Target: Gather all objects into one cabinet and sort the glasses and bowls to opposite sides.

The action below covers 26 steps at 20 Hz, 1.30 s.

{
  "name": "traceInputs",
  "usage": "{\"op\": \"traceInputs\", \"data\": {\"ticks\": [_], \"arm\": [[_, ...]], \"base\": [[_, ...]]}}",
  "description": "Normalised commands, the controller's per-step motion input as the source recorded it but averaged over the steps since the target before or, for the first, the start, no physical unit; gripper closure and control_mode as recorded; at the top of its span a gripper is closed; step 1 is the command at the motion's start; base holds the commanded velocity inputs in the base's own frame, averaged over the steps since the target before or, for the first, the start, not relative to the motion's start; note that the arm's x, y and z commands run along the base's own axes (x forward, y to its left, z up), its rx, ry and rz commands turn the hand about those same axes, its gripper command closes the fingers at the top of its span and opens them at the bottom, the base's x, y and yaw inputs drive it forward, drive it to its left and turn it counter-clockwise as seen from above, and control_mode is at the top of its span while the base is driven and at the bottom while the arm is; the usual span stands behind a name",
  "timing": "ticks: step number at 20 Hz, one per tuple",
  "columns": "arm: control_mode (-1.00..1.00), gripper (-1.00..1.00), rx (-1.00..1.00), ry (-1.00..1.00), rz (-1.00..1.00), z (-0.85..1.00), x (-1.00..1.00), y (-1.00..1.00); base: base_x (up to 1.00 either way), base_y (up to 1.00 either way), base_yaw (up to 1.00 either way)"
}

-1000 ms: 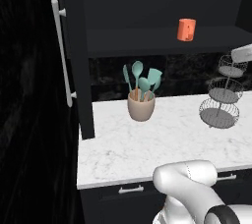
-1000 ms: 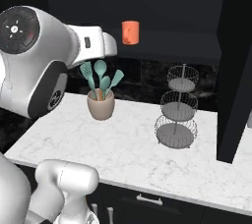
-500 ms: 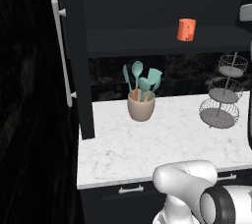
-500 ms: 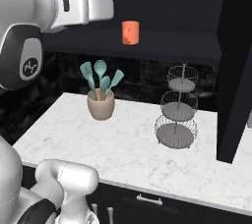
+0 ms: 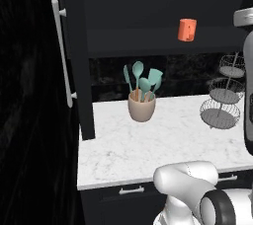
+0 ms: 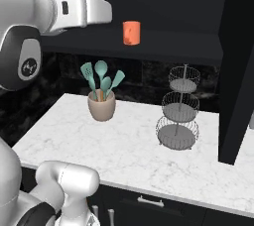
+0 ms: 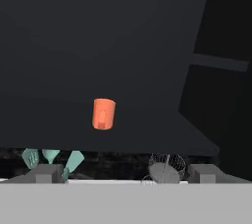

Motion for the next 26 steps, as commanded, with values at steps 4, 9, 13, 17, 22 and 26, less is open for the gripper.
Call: {"op": "traceInputs", "data": {"ticks": [4, 9, 13, 17, 22, 26], "arm": [[-1.0, -1.0, 0.08, 0.02, 0.0, -0.62, 0.33, 0.0], [-1.0, -1.0, 0.05, 0.01, -0.01, 0.01, 0.51, 0.07], [-1.0, -1.0, 0.03, 0.0, 0.0, 0.06, 0.35, 0.14], [-1.0, -1.0, -0.01, 0.0, 0.0, -0.13, 0.38, 0.03], [-1.0, -1.0, 0.0, 0.0, 0.04, -0.21, 0.47, 0.0], [-1.0, -1.0, 0.0, 0.0, 0.06, -0.16, 0.53, 0.0]], "base": [[0.0, 0.0, 0.0], [0.0, 0.0, 0.0], [0.0, 0.0, 0.0], [0.0, 0.0, 0.0], [0.0, 0.0, 0.0], [0.0, 0.0, 0.0]]}}
